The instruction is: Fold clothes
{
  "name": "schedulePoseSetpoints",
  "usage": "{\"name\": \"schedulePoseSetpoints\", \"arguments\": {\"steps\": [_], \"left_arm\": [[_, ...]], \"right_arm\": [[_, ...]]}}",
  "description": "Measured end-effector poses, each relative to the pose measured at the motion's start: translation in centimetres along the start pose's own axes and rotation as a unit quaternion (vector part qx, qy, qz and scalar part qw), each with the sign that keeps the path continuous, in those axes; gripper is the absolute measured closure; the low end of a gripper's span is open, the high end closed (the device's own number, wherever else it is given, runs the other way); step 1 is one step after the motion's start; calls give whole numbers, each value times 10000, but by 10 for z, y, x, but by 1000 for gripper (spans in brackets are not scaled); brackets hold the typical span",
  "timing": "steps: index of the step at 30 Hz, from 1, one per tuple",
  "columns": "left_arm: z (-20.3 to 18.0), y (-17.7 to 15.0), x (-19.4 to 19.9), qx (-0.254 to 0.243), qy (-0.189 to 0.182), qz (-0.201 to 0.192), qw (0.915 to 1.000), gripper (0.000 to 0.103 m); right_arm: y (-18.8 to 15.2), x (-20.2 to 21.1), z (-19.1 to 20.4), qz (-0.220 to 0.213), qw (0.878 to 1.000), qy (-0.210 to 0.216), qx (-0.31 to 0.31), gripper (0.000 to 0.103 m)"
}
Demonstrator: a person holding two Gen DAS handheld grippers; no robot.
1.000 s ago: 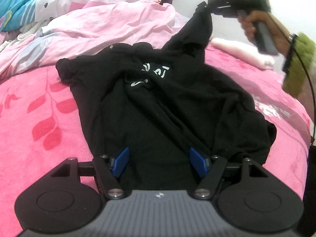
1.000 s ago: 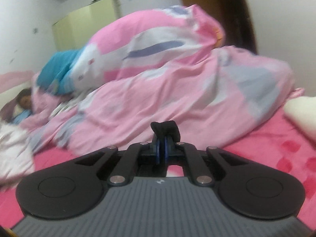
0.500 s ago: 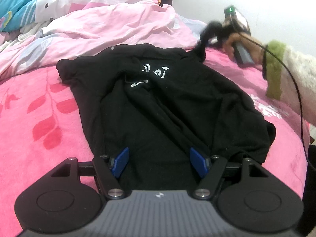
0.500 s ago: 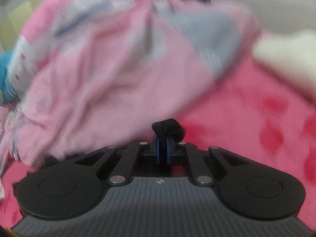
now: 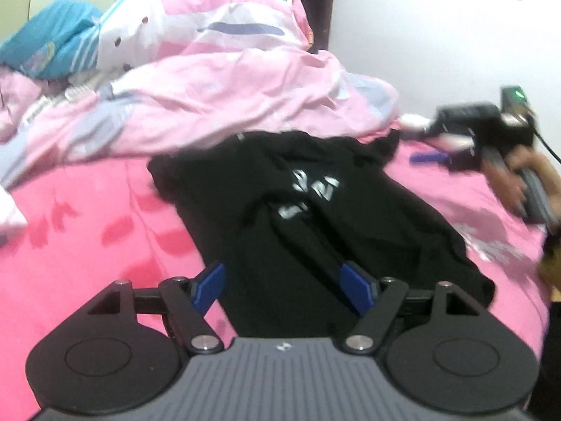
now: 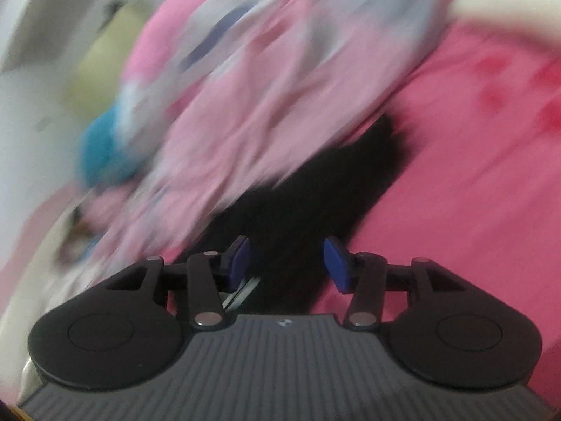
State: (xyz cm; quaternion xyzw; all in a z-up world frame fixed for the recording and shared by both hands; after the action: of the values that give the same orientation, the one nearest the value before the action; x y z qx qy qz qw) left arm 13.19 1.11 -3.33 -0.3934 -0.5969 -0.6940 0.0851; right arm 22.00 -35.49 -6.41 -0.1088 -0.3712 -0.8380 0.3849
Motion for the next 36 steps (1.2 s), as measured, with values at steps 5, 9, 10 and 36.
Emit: {"name": "schedulePoseSetpoints", "arguments": {"steps": [5, 9, 10, 36], "left_arm": [[-8, 37, -46, -617, 459, 106, 9970, 29], [-14, 59, -93, -972, 699, 167, 9927, 35], [-13, 63, -104, -998, 727, 222, 9921, 39], [125, 109, -72, 871, 3183, -898, 9397, 98]], "right_arm": [[-56, -41, 35, 661, 9897, 613, 1113, 61], [-72, -58, 27, 916, 9863, 498, 1279, 75], [-72, -56, 22, 900, 9877, 551, 1158, 76], [-66, -58, 9, 907, 9905, 640, 806, 88]]}}
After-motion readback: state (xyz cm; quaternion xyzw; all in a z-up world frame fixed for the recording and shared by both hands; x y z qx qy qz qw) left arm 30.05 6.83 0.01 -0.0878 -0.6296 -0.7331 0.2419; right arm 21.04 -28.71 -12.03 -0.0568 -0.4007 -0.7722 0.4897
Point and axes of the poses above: each gripper's, at about its wrist camera, not at the fingertips, and x roughly against the way its jaws point, z to its left, y to its top, the point moved 1 cm from there along -x, roughly the way its jaws point, and after that the axes turned 5 degrees about z, right-handed, at the moved point
